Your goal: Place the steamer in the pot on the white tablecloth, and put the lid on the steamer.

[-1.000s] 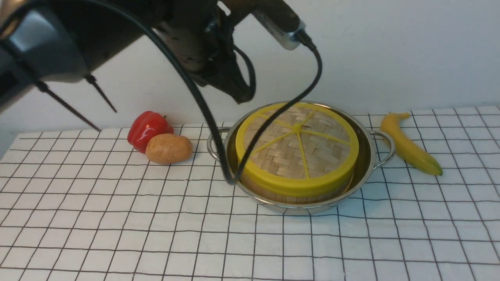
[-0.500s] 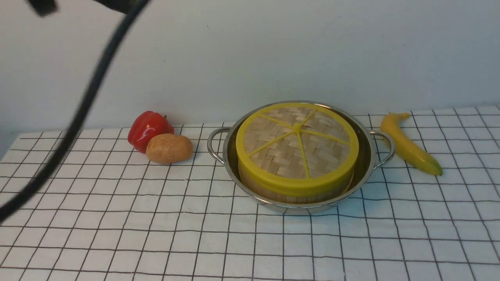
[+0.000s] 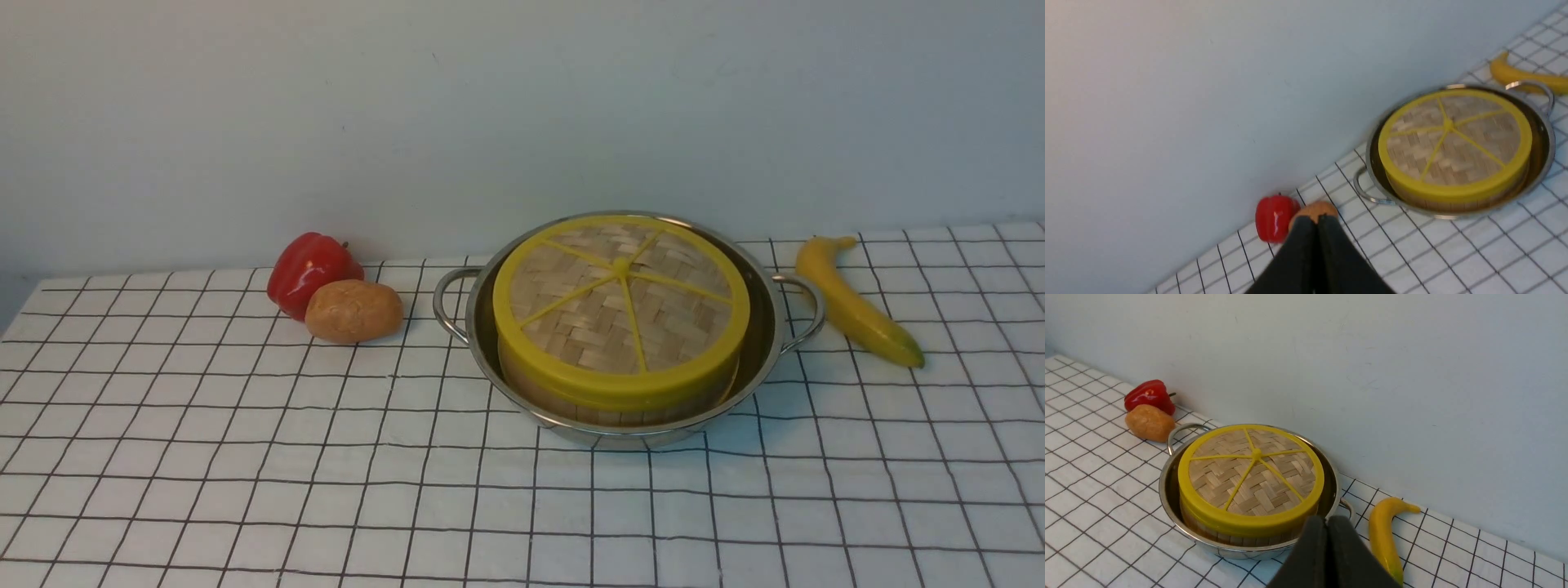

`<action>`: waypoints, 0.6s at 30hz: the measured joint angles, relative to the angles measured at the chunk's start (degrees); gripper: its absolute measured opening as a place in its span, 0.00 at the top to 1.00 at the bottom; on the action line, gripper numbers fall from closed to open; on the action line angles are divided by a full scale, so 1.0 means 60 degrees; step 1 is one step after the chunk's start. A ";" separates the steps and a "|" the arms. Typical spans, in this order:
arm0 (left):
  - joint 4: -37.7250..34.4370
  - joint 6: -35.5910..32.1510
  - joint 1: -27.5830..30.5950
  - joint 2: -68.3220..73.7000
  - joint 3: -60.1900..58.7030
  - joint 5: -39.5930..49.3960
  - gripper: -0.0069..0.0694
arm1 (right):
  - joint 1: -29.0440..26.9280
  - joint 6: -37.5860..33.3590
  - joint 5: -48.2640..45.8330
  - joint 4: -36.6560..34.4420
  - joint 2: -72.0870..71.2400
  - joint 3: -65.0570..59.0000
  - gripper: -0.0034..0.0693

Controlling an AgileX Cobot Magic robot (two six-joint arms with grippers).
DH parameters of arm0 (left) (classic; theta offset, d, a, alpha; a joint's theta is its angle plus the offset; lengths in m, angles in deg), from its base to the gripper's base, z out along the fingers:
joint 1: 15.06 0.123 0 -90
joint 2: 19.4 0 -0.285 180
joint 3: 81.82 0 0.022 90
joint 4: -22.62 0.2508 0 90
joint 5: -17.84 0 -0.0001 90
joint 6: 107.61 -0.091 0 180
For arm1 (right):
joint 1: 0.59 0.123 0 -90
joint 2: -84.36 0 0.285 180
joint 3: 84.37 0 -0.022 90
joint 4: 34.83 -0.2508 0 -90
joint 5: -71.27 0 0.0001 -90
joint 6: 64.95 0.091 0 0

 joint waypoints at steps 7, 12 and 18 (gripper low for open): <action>-0.0111 0.0430 0.0000 -0.2078 -0.3632 -0.0985 0.94 | 0.0000 0.0280 0.0554 0.0071 -0.1030 -0.1526 0.97; -0.0111 0.1178 0.0000 -0.3432 -0.5848 -0.2931 0.94 | 0.0000 0.0308 0.0562 0.0071 -0.1030 -0.1691 0.97; -0.0141 0.2272 0.0000 -0.4596 -0.7948 -0.5340 0.93 | 0.0000 0.0307 0.0649 0.0071 -0.1030 -0.1709 0.96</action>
